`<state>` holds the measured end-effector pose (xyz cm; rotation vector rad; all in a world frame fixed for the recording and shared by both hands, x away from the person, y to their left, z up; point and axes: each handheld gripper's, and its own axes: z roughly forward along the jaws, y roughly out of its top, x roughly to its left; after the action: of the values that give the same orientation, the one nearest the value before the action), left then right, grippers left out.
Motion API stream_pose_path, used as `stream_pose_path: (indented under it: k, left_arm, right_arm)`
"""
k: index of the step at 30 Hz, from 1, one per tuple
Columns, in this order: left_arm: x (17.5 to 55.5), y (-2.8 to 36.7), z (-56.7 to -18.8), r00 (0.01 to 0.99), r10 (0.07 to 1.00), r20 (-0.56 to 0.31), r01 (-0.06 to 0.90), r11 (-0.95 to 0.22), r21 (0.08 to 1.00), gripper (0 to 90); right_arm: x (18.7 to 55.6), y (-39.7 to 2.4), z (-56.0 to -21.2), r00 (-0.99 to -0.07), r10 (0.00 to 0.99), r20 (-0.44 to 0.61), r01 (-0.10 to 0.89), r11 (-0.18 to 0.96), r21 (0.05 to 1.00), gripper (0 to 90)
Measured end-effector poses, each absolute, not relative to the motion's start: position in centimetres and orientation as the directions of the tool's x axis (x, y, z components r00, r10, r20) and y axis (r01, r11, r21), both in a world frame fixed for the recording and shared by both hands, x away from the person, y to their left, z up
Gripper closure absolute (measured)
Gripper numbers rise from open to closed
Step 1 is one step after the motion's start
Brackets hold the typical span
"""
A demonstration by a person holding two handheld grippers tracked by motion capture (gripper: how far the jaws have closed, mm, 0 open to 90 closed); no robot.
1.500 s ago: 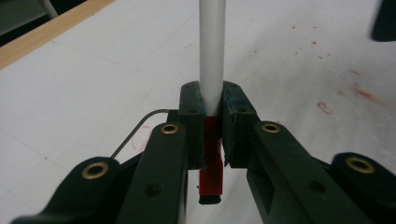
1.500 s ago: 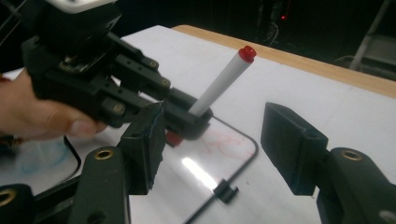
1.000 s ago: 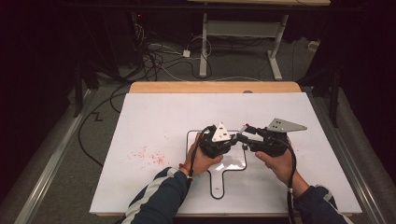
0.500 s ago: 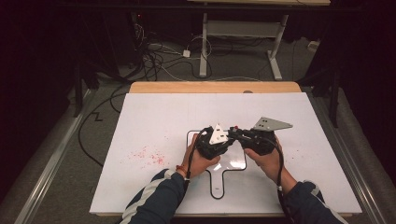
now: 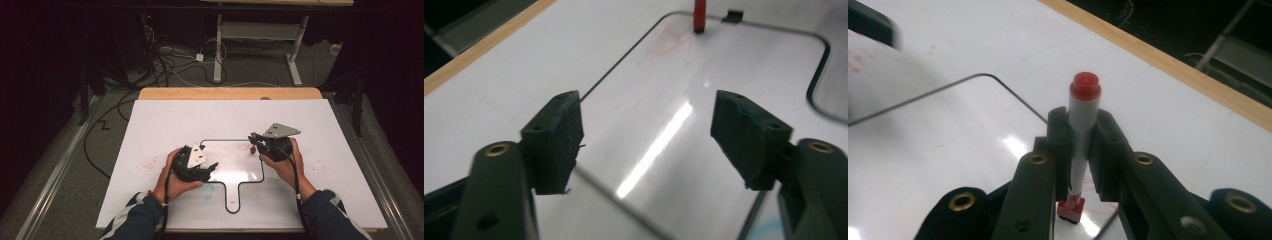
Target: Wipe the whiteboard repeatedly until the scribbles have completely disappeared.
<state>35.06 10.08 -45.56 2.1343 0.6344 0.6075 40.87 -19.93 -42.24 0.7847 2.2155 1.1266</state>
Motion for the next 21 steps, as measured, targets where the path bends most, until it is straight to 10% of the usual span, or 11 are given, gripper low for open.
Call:
stream_pose_path:
  k: [13, 21]
  left_arm:
    - [29.8, 17.3, -46.9, 0.666, 0.726, 0.171, 0.305, -0.474, 0.826, 20.2]
    - [29.4, 17.2, -47.4, 0.669, 0.723, 0.175, 0.324, -0.495, 0.806, 20.2]
  right_arm:
    - [40.9, -18.9, -43.0, -0.753, 0.650, -0.104, 0.247, 0.426, 0.871, 81.2]
    - [41.8, -19.9, -42.7, -0.650, 0.713, -0.261, 0.232, 0.515, 0.825, 81.3]
